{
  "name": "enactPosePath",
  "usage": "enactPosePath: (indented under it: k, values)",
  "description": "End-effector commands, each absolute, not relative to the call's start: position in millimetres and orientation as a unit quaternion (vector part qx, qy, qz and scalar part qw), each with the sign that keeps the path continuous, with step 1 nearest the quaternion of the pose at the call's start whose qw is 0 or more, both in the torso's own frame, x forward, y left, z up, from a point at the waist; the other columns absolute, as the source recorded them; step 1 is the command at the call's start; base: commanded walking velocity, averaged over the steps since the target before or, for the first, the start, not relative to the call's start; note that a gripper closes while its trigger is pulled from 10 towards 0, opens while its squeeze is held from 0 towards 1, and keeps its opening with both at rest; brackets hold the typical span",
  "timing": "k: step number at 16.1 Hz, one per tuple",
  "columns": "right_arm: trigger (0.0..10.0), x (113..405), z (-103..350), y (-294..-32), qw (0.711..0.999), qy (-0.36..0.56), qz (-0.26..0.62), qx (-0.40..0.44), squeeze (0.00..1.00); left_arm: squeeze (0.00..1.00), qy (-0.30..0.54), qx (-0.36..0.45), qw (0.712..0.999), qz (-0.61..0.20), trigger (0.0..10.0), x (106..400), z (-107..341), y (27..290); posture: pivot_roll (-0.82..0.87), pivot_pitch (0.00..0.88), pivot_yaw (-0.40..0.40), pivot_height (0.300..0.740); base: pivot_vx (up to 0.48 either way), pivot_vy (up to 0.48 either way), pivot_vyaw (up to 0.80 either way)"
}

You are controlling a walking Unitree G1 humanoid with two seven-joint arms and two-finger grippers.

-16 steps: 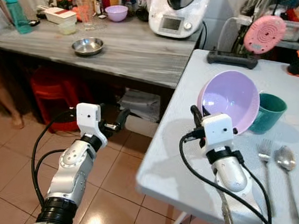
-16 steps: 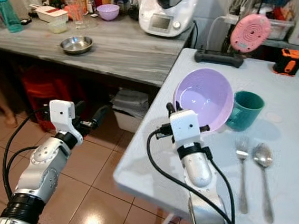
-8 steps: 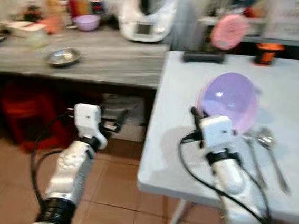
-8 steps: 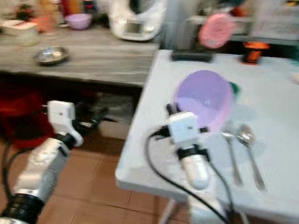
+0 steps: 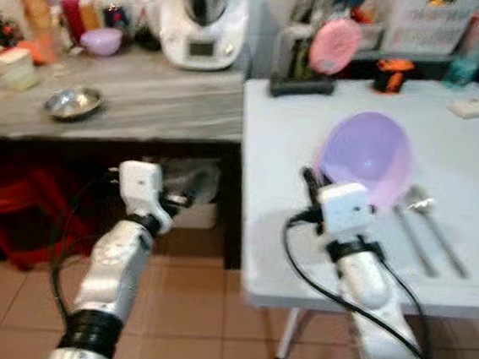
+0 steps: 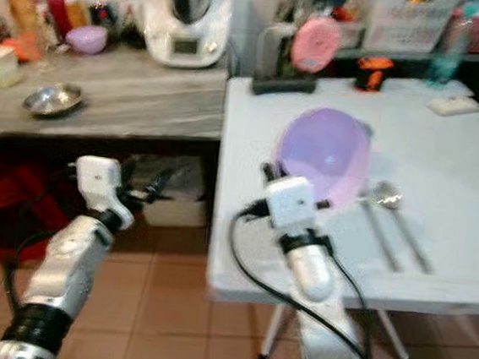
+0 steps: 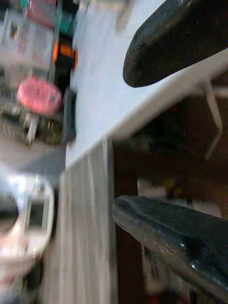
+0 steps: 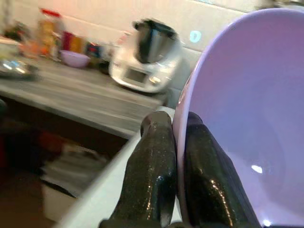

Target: Setting the table

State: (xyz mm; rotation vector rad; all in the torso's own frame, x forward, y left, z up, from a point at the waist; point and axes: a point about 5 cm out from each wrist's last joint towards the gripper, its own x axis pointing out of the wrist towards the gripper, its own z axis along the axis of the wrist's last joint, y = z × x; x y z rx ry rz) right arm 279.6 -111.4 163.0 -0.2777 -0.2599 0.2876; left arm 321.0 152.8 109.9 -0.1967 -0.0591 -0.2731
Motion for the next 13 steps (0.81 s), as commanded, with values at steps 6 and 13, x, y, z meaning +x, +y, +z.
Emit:
enactPosePath:
  k: [6,13]
  values:
    - [10.0,278,166,-121,0.972,-0.14,0.124,-0.141,0.0,0.0,-0.039,-0.069,0.993,-0.087,10.0,320,110,167,-0.05,0.0,0.127,0.74,0.0,0.396,0.0]
    - [10.0,276,161,-123,0.975,-0.136,0.115,-0.135,0.0,0.0,-0.039,-0.051,0.996,-0.06,10.0,318,106,174,-0.04,0.0,0.131,0.74,0.0,0.396,0.24]
